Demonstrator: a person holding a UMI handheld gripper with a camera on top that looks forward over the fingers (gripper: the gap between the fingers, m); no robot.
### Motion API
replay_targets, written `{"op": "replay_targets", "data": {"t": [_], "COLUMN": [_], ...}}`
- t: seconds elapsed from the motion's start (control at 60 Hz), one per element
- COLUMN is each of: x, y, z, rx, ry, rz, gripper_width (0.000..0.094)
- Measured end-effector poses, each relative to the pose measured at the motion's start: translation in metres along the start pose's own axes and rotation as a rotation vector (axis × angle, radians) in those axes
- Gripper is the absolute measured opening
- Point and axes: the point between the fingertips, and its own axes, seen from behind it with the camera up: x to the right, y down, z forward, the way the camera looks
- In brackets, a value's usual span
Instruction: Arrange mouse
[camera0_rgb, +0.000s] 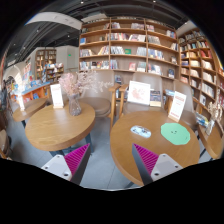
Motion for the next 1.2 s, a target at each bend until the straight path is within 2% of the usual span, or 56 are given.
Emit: {"op": "replay_targets", "data": {"t": [0.083, 0.167, 0.383, 0.783, 0.933, 1.2], "x": [0.024, 0.089, 0.167, 0.176, 0.196, 0.212], "y": [0.001, -0.004, 0.018, 0.04, 0.038, 0.015], "z": [0.001, 0.037, 0.087, 0.194, 0.227, 0.279], "rx": [-0.001, -0.006, -0.055, -0.135, -0.156, -0.165], "ry": [0.071, 0.13, 0.221, 0.162, 0.203, 0.17], "rz": [0.015, 0.037, 0.079, 0.092, 0.065, 0.132], "gripper_width": [0.0856, 0.0857, 0.0846, 0.085, 0.0854, 0.0848]}}
